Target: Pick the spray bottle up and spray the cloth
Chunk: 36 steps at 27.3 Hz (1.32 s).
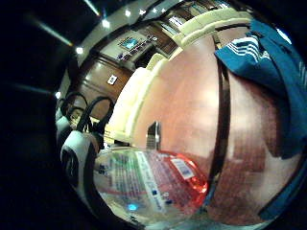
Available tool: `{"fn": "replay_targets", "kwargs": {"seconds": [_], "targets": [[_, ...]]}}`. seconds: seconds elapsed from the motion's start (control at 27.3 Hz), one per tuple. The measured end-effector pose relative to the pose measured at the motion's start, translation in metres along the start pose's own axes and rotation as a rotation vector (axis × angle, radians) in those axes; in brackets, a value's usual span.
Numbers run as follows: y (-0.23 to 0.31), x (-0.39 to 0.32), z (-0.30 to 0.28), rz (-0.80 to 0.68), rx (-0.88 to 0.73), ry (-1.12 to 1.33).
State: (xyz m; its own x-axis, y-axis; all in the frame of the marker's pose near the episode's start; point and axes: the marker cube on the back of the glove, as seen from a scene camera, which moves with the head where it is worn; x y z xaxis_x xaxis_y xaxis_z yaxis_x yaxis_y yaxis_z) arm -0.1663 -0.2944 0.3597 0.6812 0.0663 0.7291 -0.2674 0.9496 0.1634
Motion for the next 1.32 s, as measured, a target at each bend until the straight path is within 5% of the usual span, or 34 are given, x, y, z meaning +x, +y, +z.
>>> {"fn": "replay_targets", "kwargs": {"seconds": [0.91,1.32], "targets": [[-0.056,0.001,0.062,0.012,-0.032,-0.004],[-0.049,-0.001,0.059,0.143,-0.253,-0.01]]}}
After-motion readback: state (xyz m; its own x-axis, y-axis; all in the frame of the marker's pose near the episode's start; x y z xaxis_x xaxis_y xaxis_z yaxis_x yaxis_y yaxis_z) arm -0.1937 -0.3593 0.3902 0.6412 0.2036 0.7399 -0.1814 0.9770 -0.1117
